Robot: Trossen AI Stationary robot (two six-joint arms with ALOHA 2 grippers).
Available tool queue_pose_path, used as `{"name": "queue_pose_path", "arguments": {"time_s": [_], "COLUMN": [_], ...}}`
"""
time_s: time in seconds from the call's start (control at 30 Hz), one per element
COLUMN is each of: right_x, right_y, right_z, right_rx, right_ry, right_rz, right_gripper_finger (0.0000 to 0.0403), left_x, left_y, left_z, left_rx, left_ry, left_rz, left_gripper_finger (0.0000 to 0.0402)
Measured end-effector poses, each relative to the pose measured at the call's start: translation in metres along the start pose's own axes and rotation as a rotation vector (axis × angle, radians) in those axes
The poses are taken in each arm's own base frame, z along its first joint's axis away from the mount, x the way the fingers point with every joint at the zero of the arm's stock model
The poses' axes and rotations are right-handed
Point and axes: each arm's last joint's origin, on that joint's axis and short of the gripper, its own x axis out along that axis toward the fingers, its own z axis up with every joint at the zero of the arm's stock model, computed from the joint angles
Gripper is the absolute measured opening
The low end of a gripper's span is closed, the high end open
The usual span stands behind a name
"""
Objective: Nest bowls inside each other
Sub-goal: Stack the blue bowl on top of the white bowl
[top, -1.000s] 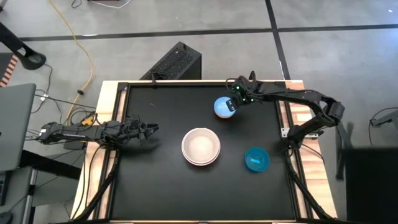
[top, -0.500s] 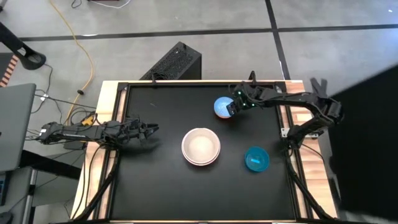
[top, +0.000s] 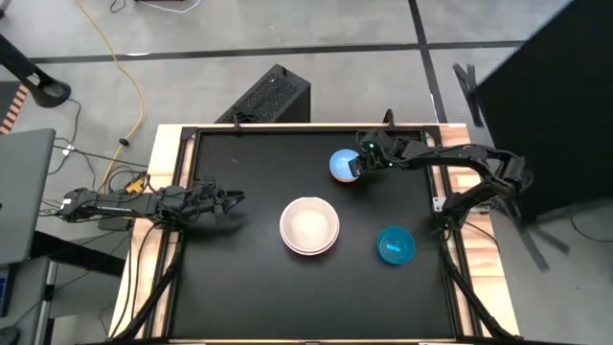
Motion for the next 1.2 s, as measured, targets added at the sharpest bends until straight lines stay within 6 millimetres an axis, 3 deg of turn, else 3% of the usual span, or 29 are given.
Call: {"name": "queue_pose_path", "arguments": {"time_s": [0.3,0.5,0.67,0.8,0.93,1.07,1.2], "right_x": [0.000,-0.001,-0.012,-0.029,-0.051,-0.074,-0.097], "right_y": [-0.005,-0.006,0.004,0.032,0.073,0.120,0.160], "right_z": [-0.002,0.006,0.035,0.059,0.068,0.059,0.036], "right_rx": [0.031,0.048,0.064,0.029,-0.054,-0.162,-0.255], "right_ry": [0.035,-0.002,-0.077,-0.126,-0.149,-0.150,-0.148], "right_rz": [-0.027,-0.019,0.051,0.191,0.309,0.437,0.534], "right_gripper_finger": [0.0017,0.0010,0.0004,0.0002,0.0001,0.0001,0.0000], "left_x": [0.000,0.000,0.000,0.000,0.000,0.000,0.000], "left_y": [0.000,0.000,0.000,0.000,0.000,0.000,0.000], "left_z": [0.000,0.000,0.000,0.000,0.000,0.000,0.000], "left_rx": [-0.001,-0.001,-0.017,-0.018,-0.011,0.002,0.003], "left_ry": [0.000,0.000,0.001,0.000,0.000,0.000,0.000], "left_rz": [0.000,0.000,0.000,0.000,0.000,0.000,0.000], "left_gripper_finger": [0.0088,0.0088,0.0088,0.0088,0.0088,0.0088,0.0088]}}
